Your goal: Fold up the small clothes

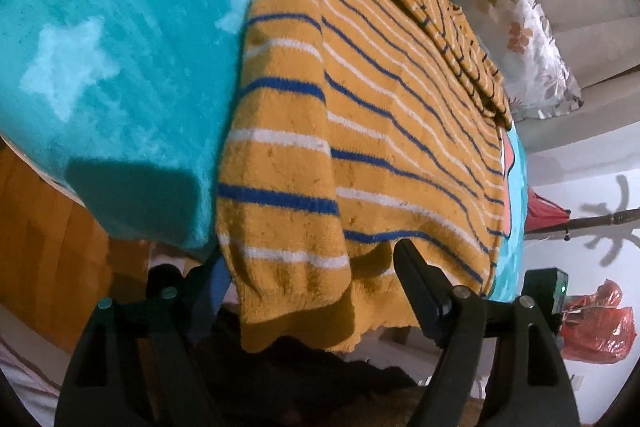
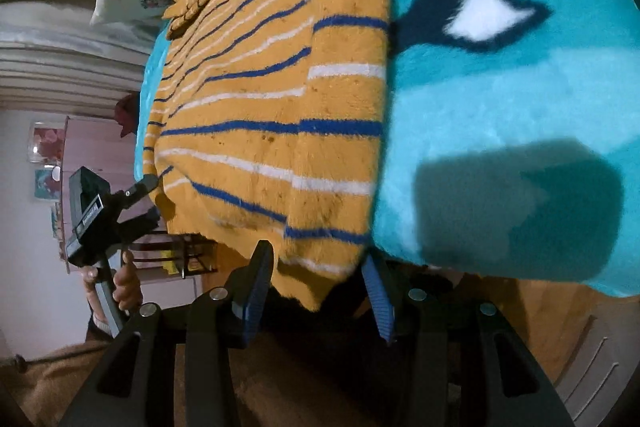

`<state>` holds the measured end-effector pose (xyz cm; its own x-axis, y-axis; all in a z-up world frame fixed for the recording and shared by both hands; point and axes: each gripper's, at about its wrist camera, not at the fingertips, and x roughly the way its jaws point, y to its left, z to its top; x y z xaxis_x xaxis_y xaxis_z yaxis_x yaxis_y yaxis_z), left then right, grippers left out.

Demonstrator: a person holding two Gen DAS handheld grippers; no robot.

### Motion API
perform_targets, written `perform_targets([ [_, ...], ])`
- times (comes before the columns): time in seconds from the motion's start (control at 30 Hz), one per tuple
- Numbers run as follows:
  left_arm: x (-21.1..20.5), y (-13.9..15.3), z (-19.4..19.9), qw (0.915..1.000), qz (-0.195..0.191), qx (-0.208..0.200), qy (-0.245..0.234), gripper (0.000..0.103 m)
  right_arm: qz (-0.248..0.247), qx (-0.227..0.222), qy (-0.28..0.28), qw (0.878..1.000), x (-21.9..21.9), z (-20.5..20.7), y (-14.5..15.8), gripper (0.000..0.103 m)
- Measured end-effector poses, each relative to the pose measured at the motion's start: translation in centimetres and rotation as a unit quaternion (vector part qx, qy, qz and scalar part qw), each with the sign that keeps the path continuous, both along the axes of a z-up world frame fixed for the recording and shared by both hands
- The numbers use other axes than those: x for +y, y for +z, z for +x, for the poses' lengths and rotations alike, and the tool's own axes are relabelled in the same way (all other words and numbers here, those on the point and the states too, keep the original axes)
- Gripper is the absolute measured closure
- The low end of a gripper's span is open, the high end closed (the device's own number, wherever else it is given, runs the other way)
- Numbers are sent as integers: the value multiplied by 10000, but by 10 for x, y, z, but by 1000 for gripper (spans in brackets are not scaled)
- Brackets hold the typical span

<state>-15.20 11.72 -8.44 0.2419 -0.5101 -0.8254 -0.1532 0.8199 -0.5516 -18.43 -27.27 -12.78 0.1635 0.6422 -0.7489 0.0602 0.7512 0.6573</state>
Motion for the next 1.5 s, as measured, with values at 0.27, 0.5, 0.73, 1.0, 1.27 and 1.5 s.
perform_targets([
  [0.27, 1, 22, -19, 9993, 363, -23, 65, 94, 293, -58, 121, 9995, 10, -3, 6, 92],
  [0.5, 4, 57, -23, 9990, 251, -336, 145, 94, 669, -448, 117, 9967, -1, -16, 40, 93],
  [0.73, 2, 93, -3, 9974, 108, -669, 244, 94, 899, -826, 29, 9925, 10, 2, 65, 93],
  [1.0, -6, 124, 78, 9937, 98, -1113, 92, 94, 1033, -1360, -513, 9840, -10, 64, 110, 93],
  [1.27, -33, 124, 200, 9884, 412, -1442, -250, 94, 741, -1528, -1054, 9798, -15, 168, 137, 93],
  [1.5, -54, 96, 283, 9886, 623, -1267, -528, 94, 577, -1171, -1580, 9788, -28, 255, 116, 93],
])
